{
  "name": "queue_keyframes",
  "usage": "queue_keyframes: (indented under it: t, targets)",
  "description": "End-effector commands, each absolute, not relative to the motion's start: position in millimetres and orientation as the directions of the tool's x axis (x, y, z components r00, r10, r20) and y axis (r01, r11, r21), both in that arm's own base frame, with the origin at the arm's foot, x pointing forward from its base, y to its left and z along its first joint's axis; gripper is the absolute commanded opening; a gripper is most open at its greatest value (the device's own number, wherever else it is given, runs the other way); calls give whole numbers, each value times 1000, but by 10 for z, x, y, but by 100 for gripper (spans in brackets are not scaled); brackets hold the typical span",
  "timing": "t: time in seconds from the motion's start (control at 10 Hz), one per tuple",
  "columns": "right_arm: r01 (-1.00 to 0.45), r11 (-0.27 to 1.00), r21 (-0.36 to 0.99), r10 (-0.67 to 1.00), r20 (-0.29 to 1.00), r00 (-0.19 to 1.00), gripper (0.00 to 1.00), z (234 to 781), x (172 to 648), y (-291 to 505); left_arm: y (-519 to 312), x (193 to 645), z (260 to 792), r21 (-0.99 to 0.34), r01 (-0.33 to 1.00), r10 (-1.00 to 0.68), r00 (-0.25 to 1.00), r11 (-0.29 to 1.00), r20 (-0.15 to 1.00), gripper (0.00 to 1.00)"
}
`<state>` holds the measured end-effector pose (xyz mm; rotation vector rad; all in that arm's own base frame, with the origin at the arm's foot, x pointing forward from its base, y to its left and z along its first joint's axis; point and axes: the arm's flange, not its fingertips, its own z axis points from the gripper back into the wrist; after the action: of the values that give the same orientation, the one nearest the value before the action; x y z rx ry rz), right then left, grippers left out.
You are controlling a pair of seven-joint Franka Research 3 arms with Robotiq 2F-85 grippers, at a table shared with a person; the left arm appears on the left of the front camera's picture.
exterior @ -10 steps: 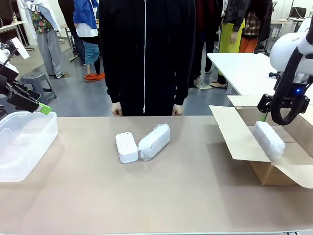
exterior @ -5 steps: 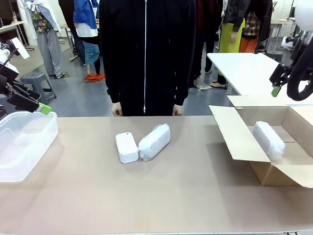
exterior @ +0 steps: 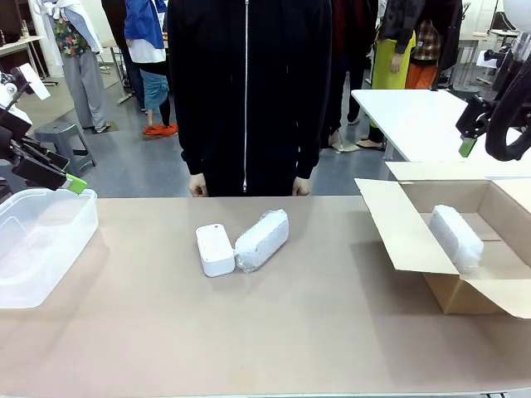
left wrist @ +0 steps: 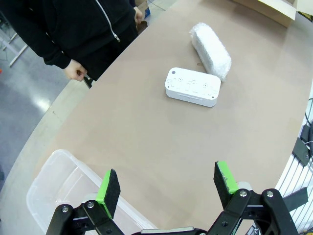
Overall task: Separate and place wrapped and unwrapped clocks.
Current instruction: If the picked Digital clock is wrapped, place it in the Package Box ; if not, place it in the Organizing box, then pick up the Digital clock indicated by the person.
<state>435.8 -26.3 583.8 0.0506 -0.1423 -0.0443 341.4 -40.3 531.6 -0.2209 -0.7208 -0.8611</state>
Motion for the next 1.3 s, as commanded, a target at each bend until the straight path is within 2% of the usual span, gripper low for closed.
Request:
queue_keyframes:
  t: [0.0,1.2]
  targets:
    - [44,998,47,-51,160,986,100,5855,4319,-293,-401,3422,5309,92,759,-608,435,644,664,100]
    - [43,998,52,-51,150,987,100,5878,4334,-281,-401,3422,5309,92,759,-608,435,644,664,100]
